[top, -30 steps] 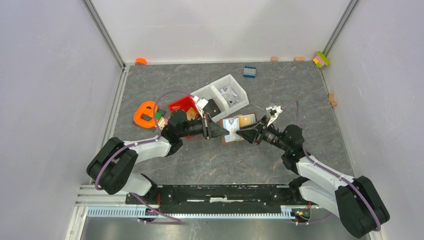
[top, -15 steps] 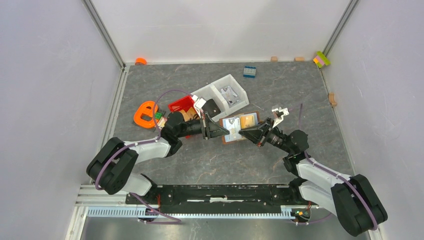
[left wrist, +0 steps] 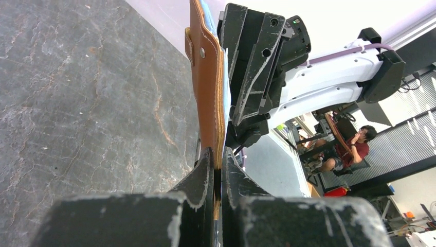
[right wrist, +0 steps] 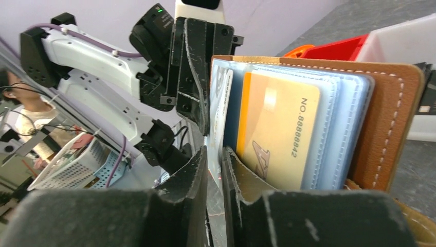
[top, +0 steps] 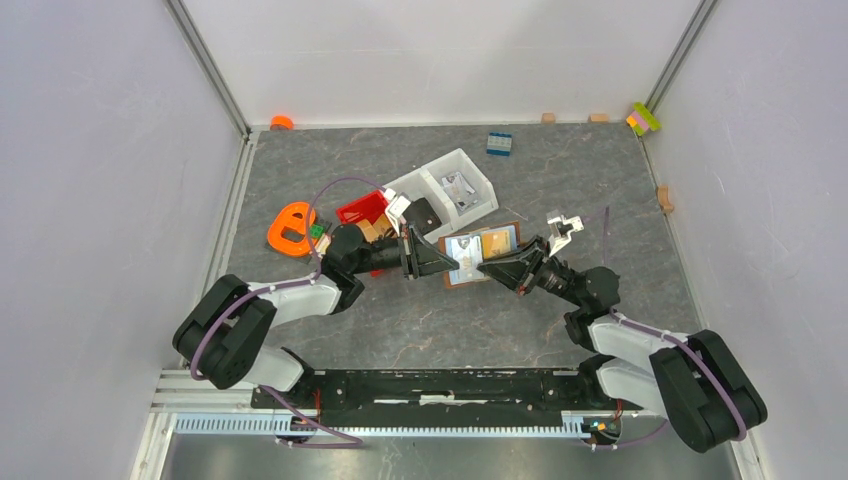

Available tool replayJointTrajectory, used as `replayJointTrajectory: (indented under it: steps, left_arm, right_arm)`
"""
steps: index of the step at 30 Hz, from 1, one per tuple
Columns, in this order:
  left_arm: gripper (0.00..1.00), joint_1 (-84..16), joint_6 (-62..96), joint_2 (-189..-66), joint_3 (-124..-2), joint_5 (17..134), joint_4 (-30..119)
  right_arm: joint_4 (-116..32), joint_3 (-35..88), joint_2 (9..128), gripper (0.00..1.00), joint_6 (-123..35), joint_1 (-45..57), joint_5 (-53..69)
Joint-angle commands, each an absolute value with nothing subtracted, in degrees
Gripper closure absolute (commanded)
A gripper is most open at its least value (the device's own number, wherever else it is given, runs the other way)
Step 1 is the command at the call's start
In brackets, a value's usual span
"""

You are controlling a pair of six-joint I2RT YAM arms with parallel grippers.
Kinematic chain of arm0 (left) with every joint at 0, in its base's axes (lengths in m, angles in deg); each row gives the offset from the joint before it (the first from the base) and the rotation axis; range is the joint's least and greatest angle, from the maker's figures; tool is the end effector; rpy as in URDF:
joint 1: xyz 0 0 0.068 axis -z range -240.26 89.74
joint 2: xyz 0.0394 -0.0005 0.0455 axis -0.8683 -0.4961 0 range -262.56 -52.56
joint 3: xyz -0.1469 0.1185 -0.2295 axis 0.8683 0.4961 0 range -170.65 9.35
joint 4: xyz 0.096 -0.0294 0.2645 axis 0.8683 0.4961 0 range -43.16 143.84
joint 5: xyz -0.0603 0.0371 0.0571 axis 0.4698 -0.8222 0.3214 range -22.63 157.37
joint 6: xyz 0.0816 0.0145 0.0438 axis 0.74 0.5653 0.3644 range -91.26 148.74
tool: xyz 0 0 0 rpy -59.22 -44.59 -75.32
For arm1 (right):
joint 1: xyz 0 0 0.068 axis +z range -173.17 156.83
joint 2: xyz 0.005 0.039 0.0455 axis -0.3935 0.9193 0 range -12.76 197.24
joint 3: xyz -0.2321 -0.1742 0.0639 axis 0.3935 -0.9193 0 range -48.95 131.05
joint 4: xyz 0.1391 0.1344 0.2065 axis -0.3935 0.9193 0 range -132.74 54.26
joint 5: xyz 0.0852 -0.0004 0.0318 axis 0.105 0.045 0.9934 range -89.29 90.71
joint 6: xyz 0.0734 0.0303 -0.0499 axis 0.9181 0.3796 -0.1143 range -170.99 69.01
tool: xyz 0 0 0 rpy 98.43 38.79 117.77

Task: Take the credit cards out of the card holder
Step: Remove the credit card from the card holder.

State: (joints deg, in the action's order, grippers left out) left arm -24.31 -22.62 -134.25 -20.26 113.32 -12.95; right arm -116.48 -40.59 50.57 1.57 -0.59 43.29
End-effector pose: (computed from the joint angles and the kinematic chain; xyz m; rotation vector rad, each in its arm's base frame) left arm 0.2248 -0.2381 0.2430 0.5511 1.6779 -1.7426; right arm 0.1831 0.1381 0.2308 -0.3547 1.4708 1.5415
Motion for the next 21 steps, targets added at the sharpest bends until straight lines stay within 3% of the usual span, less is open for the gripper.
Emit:
replayJointTrajectory:
  steps: [1,10,14,18,21]
  left_arm:
    - [0.98,-23.9,-25.4,-133.4,-20.5,114.8,-20.1]
    - [0.98,-23.8,-24.4,-132.8,-20.6,114.2,-17.8]
    - [0.98,-23.8,-23.2,-131.7,-20.4,113.2,-16.5]
    - [0.87,-23.8,-20.0,-128.9,-20.0,111.1,-11.4]
    - [0.84,-23.8,-18.9,-127.6,-19.5,110.0,-10.0]
  right_arm:
    - [-128.2,-41.0,52.2,0.78,6.3,0.2,47.7]
    - [-126.3,-40.9,51.7,1.0,5.5,0.2,47.2]
    - [-123.4,-40.9,50.6,1.0,3.5,0.2,46.2]
    - [-111.8,-40.5,46.7,1.0,-2.7,-0.2,42.6]
    - [-106.8,-40.7,43.9,1.0,-5.2,-0.8,40.2]
